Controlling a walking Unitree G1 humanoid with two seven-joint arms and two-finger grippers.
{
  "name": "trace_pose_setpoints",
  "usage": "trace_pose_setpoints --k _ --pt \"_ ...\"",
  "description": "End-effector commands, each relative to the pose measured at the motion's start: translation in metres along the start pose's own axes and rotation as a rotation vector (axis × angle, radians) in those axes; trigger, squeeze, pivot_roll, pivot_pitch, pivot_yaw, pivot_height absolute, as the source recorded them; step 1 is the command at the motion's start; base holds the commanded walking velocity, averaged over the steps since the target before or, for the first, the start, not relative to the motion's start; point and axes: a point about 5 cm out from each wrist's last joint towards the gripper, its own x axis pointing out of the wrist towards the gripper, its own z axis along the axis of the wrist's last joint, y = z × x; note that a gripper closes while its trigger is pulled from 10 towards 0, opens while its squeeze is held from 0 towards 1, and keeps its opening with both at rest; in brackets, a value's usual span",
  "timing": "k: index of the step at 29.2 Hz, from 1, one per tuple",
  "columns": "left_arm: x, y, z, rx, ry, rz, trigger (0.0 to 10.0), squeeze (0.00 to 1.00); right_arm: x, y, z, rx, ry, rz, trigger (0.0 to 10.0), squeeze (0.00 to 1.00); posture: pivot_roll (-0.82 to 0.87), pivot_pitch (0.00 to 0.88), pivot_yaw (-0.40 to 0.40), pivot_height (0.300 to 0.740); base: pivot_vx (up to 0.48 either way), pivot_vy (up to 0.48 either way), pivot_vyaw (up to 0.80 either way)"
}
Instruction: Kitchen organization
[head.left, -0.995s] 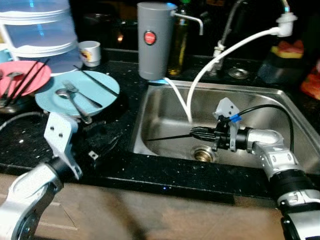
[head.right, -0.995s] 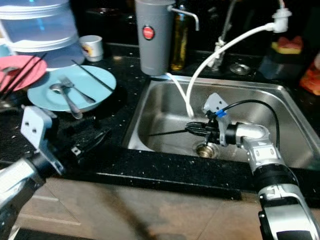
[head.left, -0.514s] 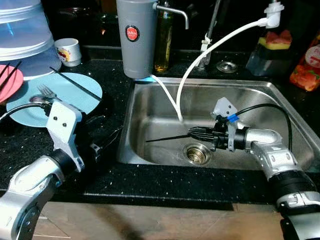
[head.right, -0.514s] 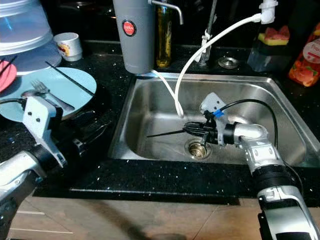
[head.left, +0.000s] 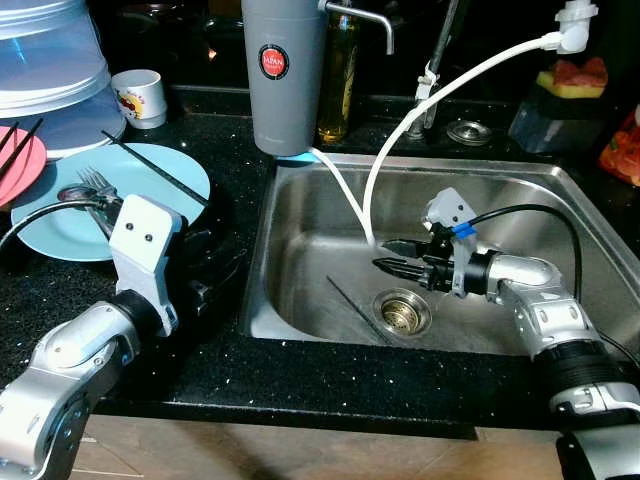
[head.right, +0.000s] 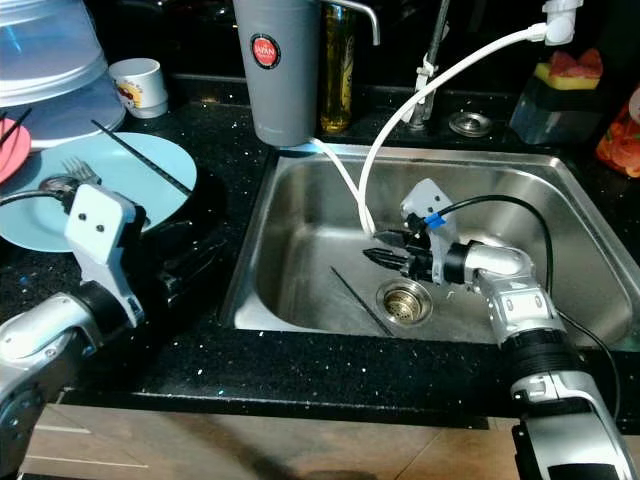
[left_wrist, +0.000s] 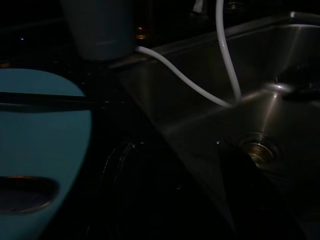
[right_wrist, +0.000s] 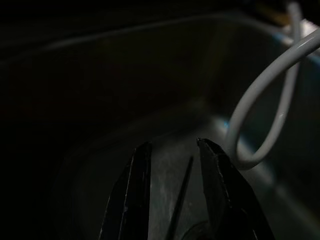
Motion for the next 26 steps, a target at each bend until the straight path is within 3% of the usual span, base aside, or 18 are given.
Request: trace_pose_setpoints --k 1,3,5,6,8,9,10,12,15,16,17,20,23,26 --pt "0.001 -0.005 0.001 0.000 0.011 -0.022 10.0 0.00 -0.002 -0.005 0.004 0.029 -0.037 -0.039 10.0 0.00 0.07 0.102 0.000 0.740 0.000 0.000 0.00" --pt "0.005 -0.010 0.006 -0.032 -0.029 -0.042 10.0 0.00 -0.005 -0.016 0.010 0.073 -0.078 -0.139 10.0 0.00 0.07 0.102 0.000 0.740 0.000 0.000 0.00" --pt "0.010 -0.013 0.009 -0.064 -0.065 -0.044 10.0 0.00 -0.008 -0.031 0.014 0.126 -0.118 -0.317 10.0 0.00 0.07 0.101 -0.001 0.740 0.000 0.000 0.00" --pt "0.010 -0.013 0.009 -0.064 -0.065 -0.044 10.0 0.00 -0.008 -0.031 0.014 0.126 -0.118 -0.317 10.0 0.00 0.07 0.101 -0.001 0.740 0.000 0.000 0.00" --pt "0.014 -0.015 0.009 -0.073 -0.068 -0.039 10.0 0.00 -0.011 -0.044 0.020 0.177 -0.186 -0.492 10.0 0.00 0.07 0.101 -0.001 0.740 0.000 0.000 0.00" --pt "0.014 -0.015 0.009 -0.073 -0.068 -0.039 10.0 0.00 -0.011 -0.044 0.020 0.177 -0.186 -0.492 10.0 0.00 0.07 0.101 -0.001 0.740 0.000 0.000 0.00" --pt "0.016 -0.015 0.011 -0.062 -0.080 -0.030 10.0 0.00 -0.011 -0.045 0.027 0.226 -0.263 -0.546 10.0 0.00 0.07 0.099 0.001 0.740 0.000 0.000 0.00" --pt "0.020 -0.012 0.015 -0.016 -0.105 0.005 10.0 0.00 -0.007 -0.042 0.039 0.307 -0.394 -0.590 10.0 0.00 0.07 0.099 0.001 0.740 0.000 0.000 0.00" --pt "0.023 -0.009 0.018 0.047 -0.111 0.041 10.0 0.00 -0.001 -0.034 0.045 0.355 -0.449 -0.597 10.0 0.00 0.07 0.094 0.004 0.740 0.000 0.000 0.00" --pt "0.026 -0.006 0.019 0.101 -0.113 0.074 10.0 0.00 0.005 -0.026 0.047 0.374 -0.472 -0.598 10.0 0.00 0.06 0.093 0.005 0.740 0.000 0.000 0.00" --pt "0.031 0.001 0.025 0.139 -0.135 0.163 10.0 0.00 0.019 -0.007 0.050 0.366 -0.485 -0.596 10.0 0.00 0.06 0.090 0.007 0.740 0.000 0.000 0.00" --pt "0.032 0.003 0.026 0.137 -0.141 0.182 10.0 0.00 0.021 -0.003 0.051 0.359 -0.484 -0.597 10.0 0.00 0.06 0.090 0.007 0.740 0.000 0.000 0.00" --pt "0.033 0.015 0.038 0.107 -0.203 0.309 10.0 0.00 0.027 0.010 0.048 0.254 -0.438 -0.661 10.0 0.00 0.06 0.076 0.017 0.740 0.000 0.000 0.00" --pt "0.029 0.020 0.041 0.099 -0.216 0.351 10.0 0.00 0.026 0.012 0.048 0.263 -0.436 -0.691 10.0 0.00 0.05 0.072 0.018 0.740 0.000 0.000 0.00"
